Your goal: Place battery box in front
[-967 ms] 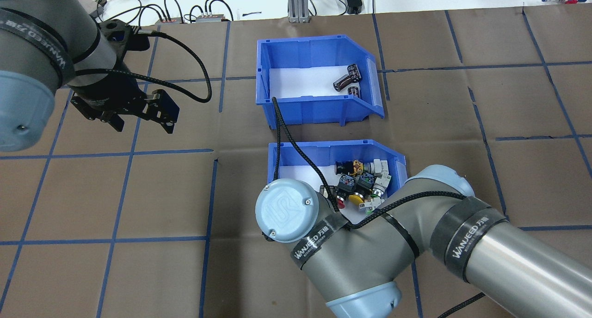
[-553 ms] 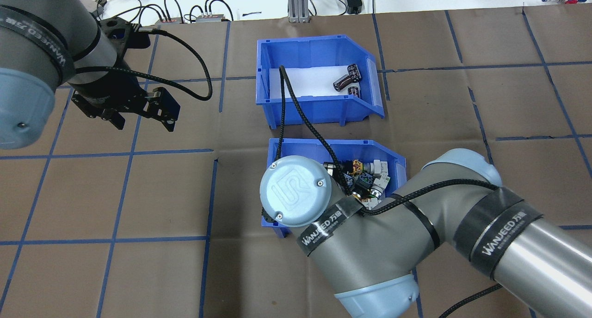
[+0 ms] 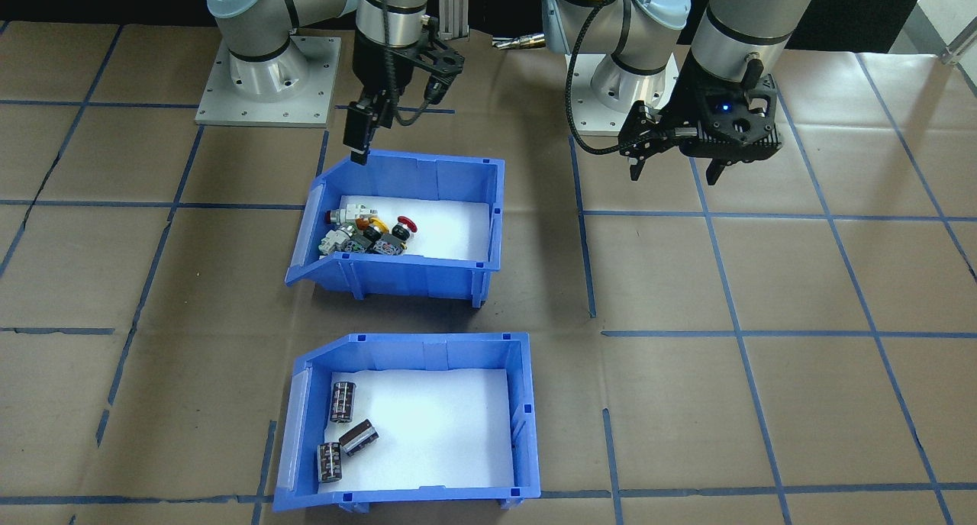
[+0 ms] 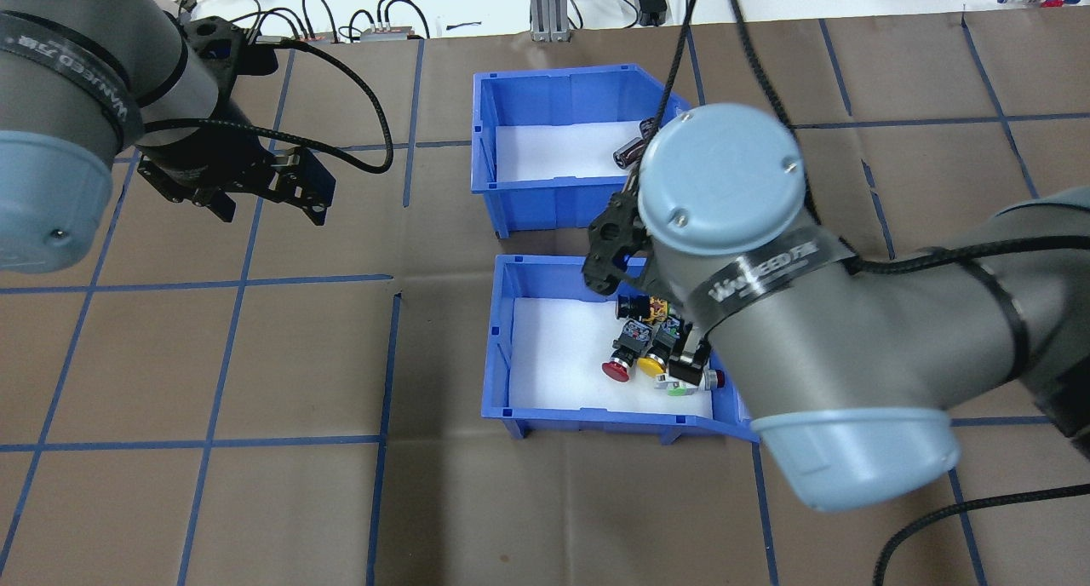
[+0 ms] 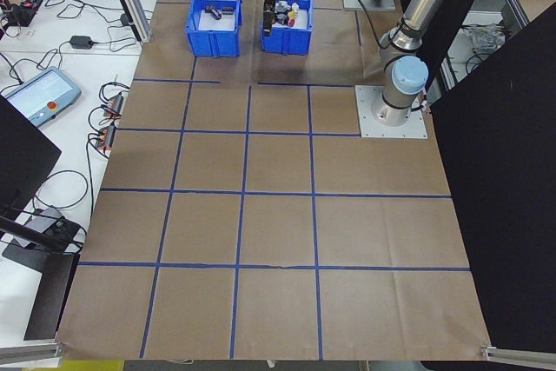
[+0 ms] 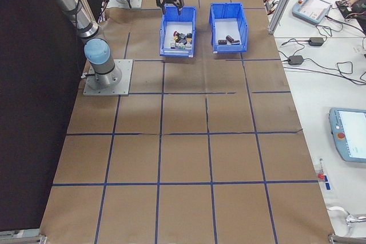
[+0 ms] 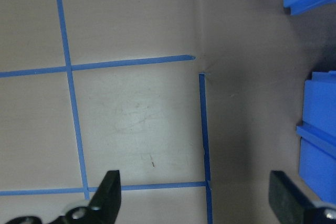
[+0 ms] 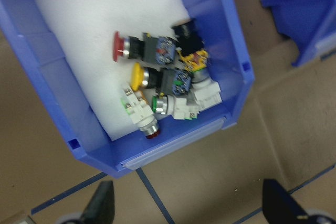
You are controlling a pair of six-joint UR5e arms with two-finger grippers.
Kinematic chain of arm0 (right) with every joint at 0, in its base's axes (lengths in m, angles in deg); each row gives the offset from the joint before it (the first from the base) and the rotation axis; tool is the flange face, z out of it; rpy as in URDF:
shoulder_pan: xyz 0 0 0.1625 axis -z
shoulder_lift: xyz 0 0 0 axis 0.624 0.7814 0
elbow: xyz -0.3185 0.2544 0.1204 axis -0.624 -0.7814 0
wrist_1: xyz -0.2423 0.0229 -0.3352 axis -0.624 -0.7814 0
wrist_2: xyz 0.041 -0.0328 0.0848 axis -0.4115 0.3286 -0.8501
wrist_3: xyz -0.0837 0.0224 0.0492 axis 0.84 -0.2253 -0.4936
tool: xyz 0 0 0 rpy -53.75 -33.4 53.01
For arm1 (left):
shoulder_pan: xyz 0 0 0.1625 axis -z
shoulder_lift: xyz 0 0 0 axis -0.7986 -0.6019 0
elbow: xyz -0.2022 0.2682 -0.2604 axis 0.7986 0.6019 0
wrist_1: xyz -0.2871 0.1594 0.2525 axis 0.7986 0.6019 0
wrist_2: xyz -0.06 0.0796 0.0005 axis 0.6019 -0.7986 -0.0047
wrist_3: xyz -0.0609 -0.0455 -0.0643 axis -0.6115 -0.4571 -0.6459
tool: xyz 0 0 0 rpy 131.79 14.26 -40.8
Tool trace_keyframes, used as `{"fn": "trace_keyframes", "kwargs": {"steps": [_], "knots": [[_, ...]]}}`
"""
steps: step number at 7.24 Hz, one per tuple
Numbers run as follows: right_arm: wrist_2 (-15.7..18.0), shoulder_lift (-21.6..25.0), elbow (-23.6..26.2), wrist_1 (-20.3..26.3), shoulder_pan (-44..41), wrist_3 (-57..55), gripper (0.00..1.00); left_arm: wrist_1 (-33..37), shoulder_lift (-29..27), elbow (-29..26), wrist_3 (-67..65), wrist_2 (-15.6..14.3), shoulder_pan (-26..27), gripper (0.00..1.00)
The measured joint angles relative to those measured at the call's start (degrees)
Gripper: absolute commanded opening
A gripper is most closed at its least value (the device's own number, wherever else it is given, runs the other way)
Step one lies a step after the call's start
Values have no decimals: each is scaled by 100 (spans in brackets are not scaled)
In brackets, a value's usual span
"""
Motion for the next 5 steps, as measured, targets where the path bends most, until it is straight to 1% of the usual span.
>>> {"fn": "trace_keyframes", "kwargs": {"steps": [2,3,4,5], "knots": [[-504,68,-289,238,1055,-362,100,-28,-5,17,-7,0,-5,100],[-685,44,-505,371,1359,-846,100,-30,0,18,-2,-1,-5,100],[-769,-52,-731,498,1505,-1555,100,-29,12,18,-6,1,-8,100],[-802,-251,-991,654,1560,-2352,100,-27,15,19,-7,1,-11,100]]}}
